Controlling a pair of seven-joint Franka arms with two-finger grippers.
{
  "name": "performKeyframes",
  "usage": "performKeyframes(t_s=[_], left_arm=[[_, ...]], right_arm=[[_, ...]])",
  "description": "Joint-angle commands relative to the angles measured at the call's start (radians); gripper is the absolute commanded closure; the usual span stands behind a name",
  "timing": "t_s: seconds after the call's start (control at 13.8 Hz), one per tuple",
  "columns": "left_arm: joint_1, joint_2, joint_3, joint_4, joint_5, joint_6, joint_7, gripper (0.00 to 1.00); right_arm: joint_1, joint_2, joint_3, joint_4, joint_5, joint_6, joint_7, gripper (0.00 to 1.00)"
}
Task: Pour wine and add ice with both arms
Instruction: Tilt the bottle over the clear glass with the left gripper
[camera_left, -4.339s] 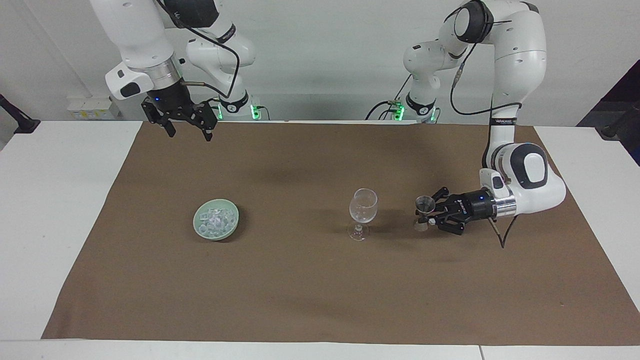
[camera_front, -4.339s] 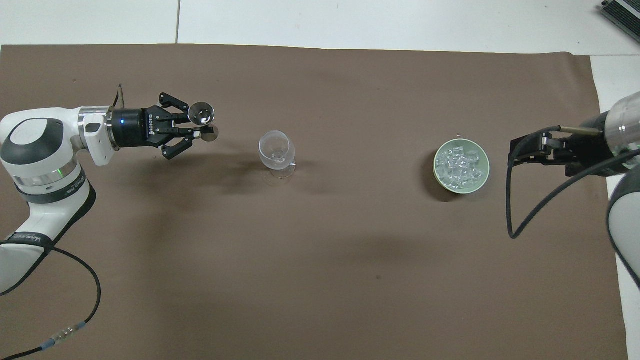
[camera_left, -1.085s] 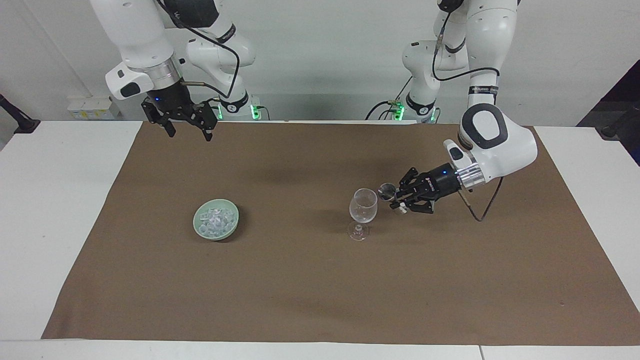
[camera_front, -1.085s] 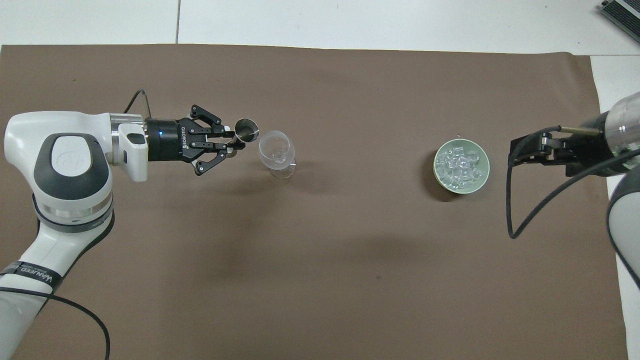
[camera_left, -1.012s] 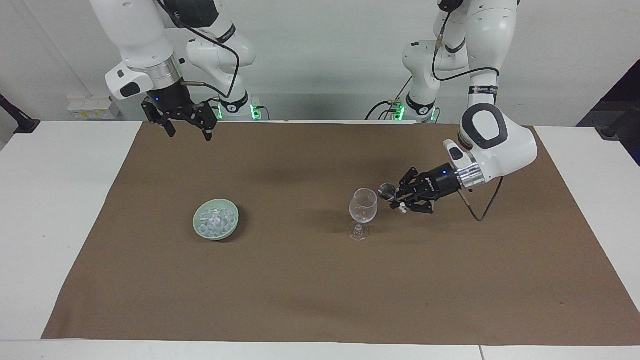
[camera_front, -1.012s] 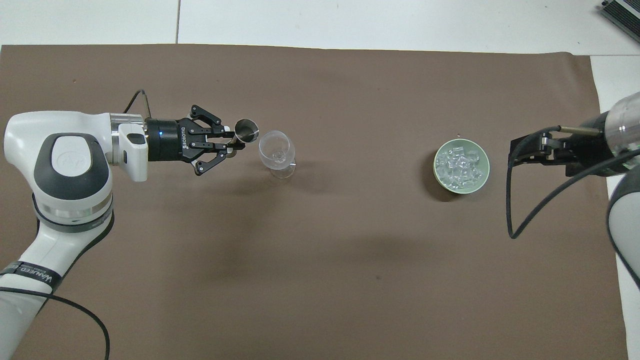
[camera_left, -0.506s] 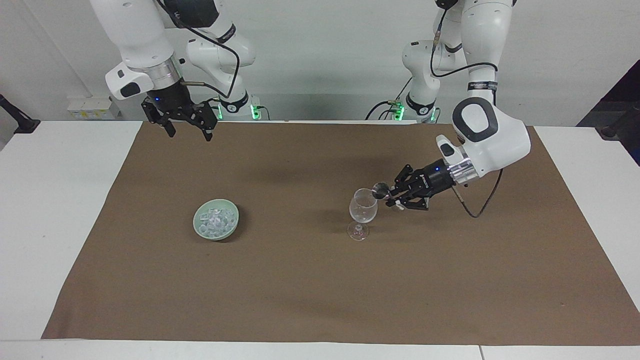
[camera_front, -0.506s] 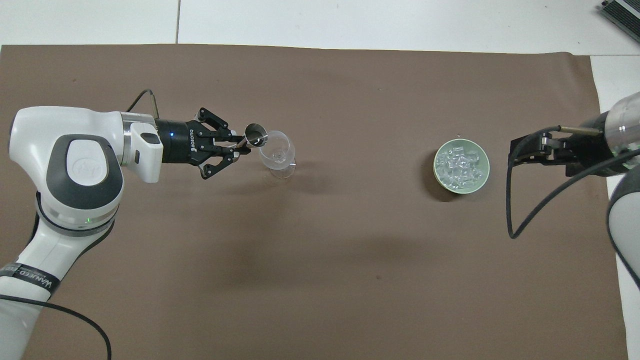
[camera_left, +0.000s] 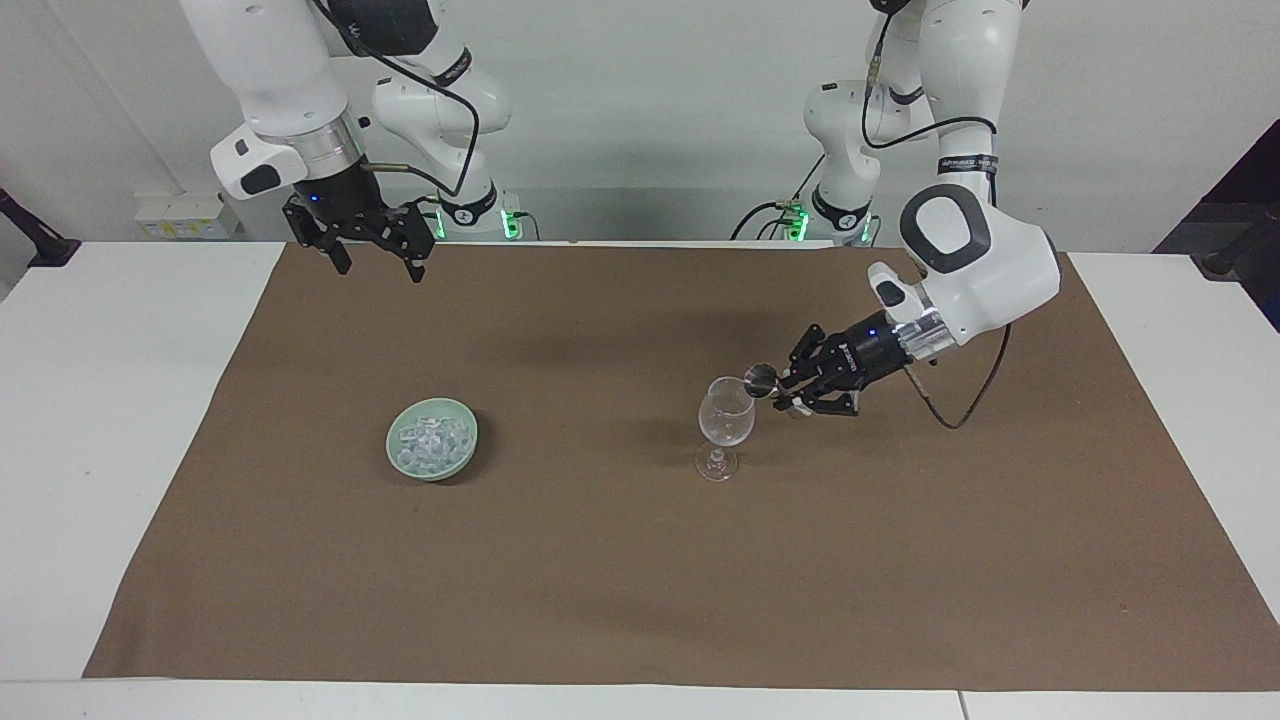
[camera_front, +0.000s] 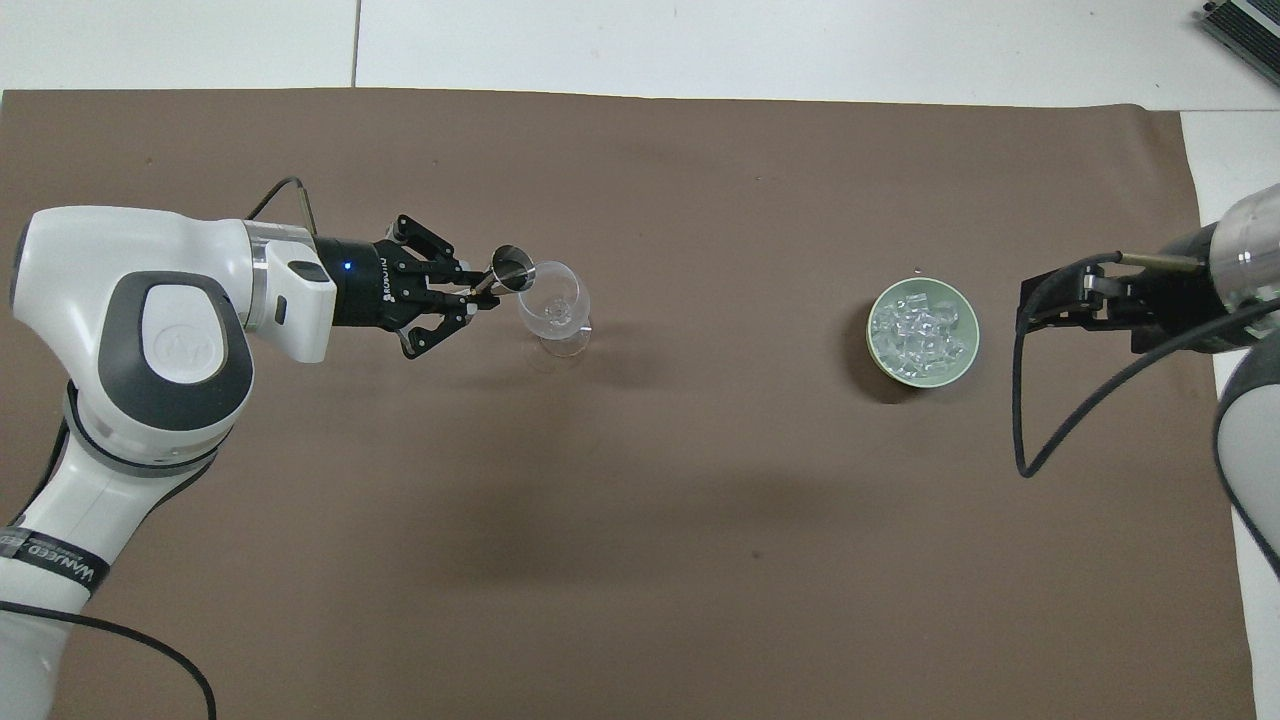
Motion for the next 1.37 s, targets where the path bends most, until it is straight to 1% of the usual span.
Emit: performKeyframes(t_s=[0.0, 0.43, 0.8, 0.94, 1.08, 1.3], left_arm=[[-0.029, -0.024, 0.019, -0.012, 0.034, 0.031, -0.042, 1.00], [-0.035, -0.036, 0.018, -0.003, 0.146, 0.048, -0.165, 1.00], [-0.046, -0.031, 0.016, 0.011, 0.167, 0.036, -0.182, 1.00], [-0.057, -0.034, 0.018, 0.020, 0.213, 0.044, -0.196, 1.00], [-0.061, -0.034, 0.015, 0.039, 0.291, 0.045, -0.280, 1.00], [-0.083, -0.030, 0.016, 0.051, 0.307, 0.047, -0.311, 1.00]], right_arm=[[0.000, -0.014, -0.006, -0.015, 0.019, 0.013, -0.017, 0.00], [-0.002, -0.013, -0.006, -0.015, 0.019, 0.014, -0.017, 0.00], [-0.002, -0.014, -0.006, -0.015, 0.019, 0.014, -0.018, 0.00], [-0.002, -0.013, -0.006, -0.015, 0.019, 0.014, -0.017, 0.00], [-0.002, -0.013, -0.006, -0.014, 0.019, 0.014, -0.017, 0.00], [-0.002, -0.014, -0.005, -0.015, 0.019, 0.014, -0.017, 0.00]])
